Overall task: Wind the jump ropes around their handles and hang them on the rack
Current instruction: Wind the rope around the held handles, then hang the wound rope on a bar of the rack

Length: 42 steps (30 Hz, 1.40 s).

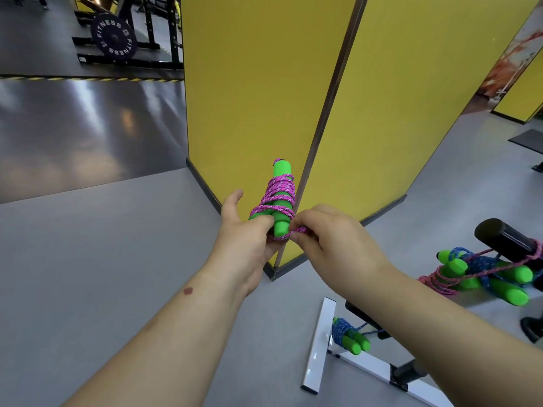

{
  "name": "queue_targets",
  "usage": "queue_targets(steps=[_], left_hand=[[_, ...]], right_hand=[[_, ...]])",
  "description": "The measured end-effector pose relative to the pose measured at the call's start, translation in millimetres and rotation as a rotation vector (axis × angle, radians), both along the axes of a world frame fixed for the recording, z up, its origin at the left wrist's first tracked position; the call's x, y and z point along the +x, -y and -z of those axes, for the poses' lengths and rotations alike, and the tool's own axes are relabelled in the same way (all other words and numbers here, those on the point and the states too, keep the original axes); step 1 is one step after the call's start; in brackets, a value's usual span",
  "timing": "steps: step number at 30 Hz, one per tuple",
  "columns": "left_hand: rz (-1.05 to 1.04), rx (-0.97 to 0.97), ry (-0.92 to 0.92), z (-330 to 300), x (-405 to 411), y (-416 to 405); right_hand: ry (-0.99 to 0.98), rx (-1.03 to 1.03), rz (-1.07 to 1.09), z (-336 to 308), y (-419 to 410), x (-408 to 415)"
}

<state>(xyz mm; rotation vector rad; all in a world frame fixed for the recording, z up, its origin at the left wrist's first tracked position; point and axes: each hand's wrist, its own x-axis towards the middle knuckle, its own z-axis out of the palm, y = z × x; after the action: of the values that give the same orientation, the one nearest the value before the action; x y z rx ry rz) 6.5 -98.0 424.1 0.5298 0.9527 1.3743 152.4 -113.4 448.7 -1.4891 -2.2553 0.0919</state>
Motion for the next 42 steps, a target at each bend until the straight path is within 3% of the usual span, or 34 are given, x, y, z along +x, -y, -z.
queue_targets(steps=[3, 8, 16, 25, 31, 39, 42], left_hand=[[0.102, -0.005, 0.046, 1, 3, 1], [0.245, -0.007, -0.014, 10, 13, 5], [0.317, -0.209, -0.065, 68, 37, -11], [0.273, -0.374, -0.039, 128, 78, -40], [0.397, -0.326, -0.114, 149, 113, -55], [0.424, -0.395, -0.201, 209, 154, -67], [0.462, -0.447, -0.205, 239, 171, -69]], right_hand=[[-0.170, -0.066, -0.084, 5, -3, 7], [-0.390, -0.230, -0.003, 18, -1, 22], [-0.362, -0.412, -0.021, 57, -9, 52], [-0.717, -0.713, 0.083, 113, -39, 94], [-0.630, -0.811, 0.228, 127, -62, 120], [-0.102, -0.842, 0.265, 145, -78, 140], [0.011, -0.870, 0.269, 162, -82, 150]])
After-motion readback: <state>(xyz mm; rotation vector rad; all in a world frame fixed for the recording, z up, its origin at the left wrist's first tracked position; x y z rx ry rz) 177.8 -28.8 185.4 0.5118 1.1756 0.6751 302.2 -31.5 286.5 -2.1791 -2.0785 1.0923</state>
